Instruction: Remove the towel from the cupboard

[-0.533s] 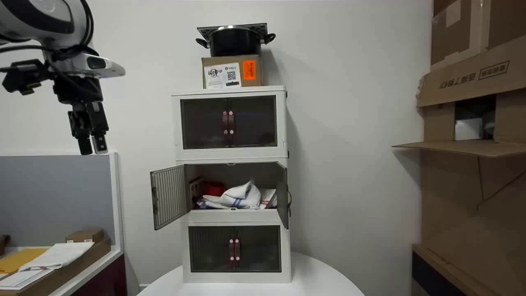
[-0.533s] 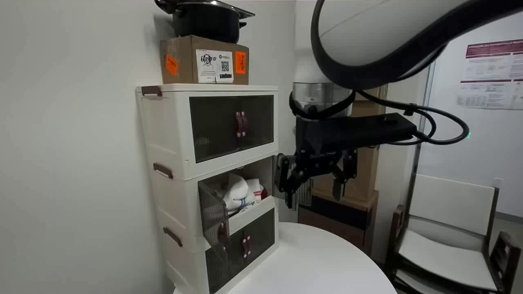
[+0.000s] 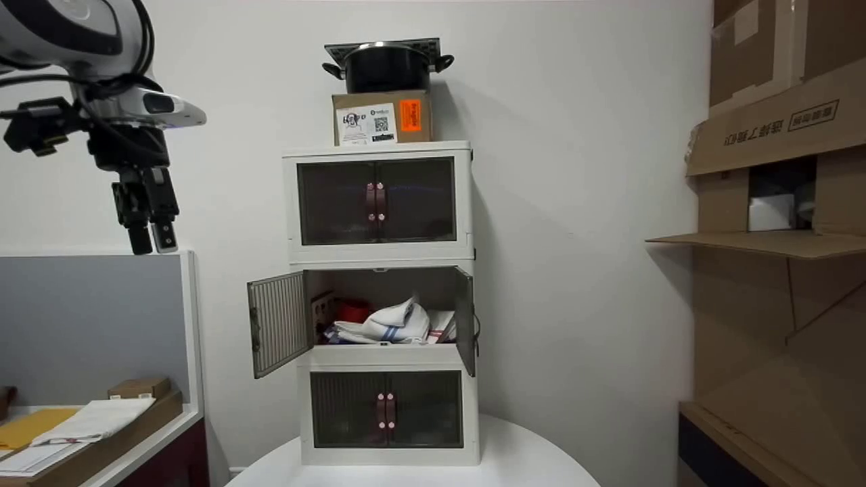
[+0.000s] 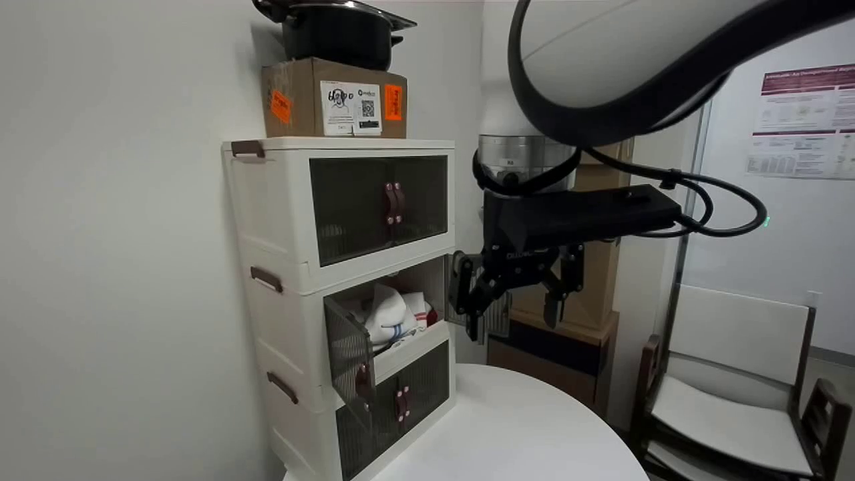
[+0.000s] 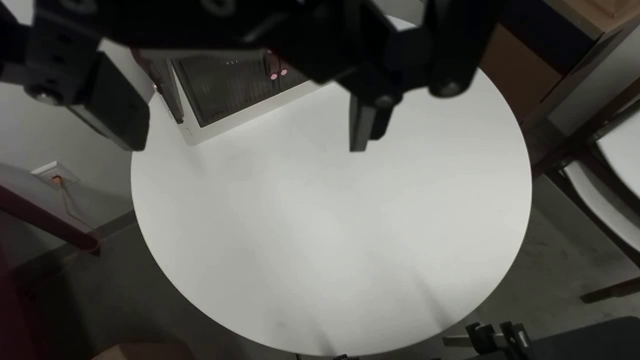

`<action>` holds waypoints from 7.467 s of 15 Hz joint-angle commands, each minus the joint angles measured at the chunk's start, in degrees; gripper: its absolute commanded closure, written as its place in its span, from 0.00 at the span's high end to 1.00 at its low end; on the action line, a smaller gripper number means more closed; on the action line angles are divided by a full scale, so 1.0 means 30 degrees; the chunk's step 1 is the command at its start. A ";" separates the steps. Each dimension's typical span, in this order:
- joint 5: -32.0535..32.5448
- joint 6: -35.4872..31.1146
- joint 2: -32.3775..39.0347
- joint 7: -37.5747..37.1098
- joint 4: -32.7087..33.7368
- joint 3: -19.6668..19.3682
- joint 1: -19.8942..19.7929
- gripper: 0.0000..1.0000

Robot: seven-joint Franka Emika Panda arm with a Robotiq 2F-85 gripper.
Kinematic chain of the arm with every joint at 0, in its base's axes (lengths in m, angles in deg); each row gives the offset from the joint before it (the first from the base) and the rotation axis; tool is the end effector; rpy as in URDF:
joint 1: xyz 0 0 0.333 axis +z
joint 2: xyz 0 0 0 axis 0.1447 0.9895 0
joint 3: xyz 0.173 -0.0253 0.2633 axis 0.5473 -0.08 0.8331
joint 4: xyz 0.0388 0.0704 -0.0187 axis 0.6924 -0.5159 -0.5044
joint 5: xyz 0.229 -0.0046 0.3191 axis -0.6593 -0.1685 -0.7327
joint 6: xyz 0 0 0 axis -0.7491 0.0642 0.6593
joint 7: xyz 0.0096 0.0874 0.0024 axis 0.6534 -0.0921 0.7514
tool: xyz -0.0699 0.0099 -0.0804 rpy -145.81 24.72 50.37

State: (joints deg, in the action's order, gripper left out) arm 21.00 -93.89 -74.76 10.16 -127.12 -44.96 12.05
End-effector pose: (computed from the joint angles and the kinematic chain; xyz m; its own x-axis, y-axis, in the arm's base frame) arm 0.3146 0.1665 0.5068 0.9658 -0.2233 0.1317 -0.2327 -0.9706 0.0606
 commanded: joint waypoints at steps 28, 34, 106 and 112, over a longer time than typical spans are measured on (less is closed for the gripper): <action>-0.4949 -1.3386 1.3575 0.7985 0.5533 -0.5737 0.0207 1.00; -0.5040 -1.3394 1.4140 0.7976 0.5955 -0.5734 0.0133 1.00; -1.4389 -1.9148 2.6681 1.7527 1.7146 -0.1555 -0.4119 0.03; -1.4430 -2.0019 2.2645 2.1033 1.1371 -0.1577 -0.5071 0.04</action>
State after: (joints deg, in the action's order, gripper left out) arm -21.19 -152.20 1.45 68.80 -81.72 -50.41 -1.33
